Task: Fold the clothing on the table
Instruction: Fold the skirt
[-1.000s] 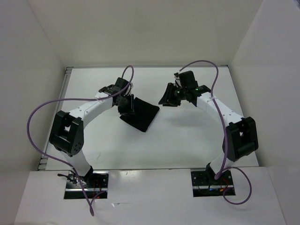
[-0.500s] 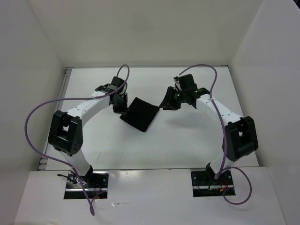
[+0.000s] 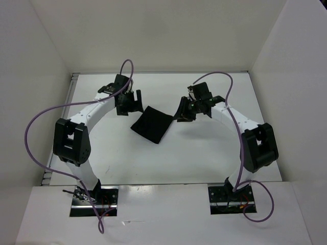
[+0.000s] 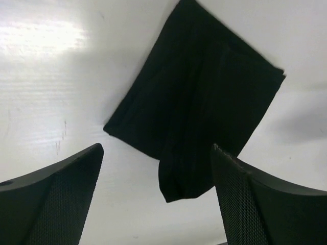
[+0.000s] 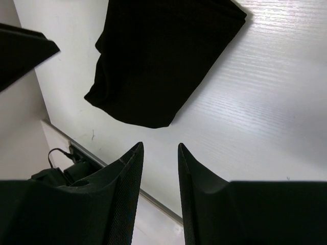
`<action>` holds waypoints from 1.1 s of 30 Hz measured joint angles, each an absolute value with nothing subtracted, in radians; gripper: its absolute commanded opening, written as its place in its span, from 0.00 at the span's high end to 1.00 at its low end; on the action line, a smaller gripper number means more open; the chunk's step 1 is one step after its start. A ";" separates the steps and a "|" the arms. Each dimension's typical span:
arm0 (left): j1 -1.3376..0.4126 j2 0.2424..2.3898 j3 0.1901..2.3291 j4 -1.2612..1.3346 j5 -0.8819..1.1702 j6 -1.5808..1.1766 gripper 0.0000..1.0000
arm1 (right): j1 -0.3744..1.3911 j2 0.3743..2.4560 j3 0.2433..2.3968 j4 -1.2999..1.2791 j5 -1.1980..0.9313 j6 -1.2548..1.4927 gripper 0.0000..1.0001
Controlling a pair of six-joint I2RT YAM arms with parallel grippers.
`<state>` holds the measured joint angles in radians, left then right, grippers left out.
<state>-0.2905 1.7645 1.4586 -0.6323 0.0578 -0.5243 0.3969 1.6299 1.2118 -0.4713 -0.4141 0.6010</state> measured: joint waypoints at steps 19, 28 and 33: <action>-0.359 1.602 1.178 -0.604 0.246 -0.532 0.29 | 0.397 1.645 1.227 -0.475 -0.406 0.593 0.61; -0.373 1.648 1.198 -0.584 0.186 -0.530 0.51 | 0.397 1.645 1.234 -0.476 -0.407 0.593 0.61; -0.373 1.673 1.207 -0.558 0.156 -0.529 0.75 | 0.397 1.645 1.235 -0.478 -0.407 0.593 0.61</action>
<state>-0.3729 1.6726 1.2072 -0.5583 0.1562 -0.5293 0.3965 1.6451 1.2346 -0.4778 -0.4068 0.5930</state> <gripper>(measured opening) 0.372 0.387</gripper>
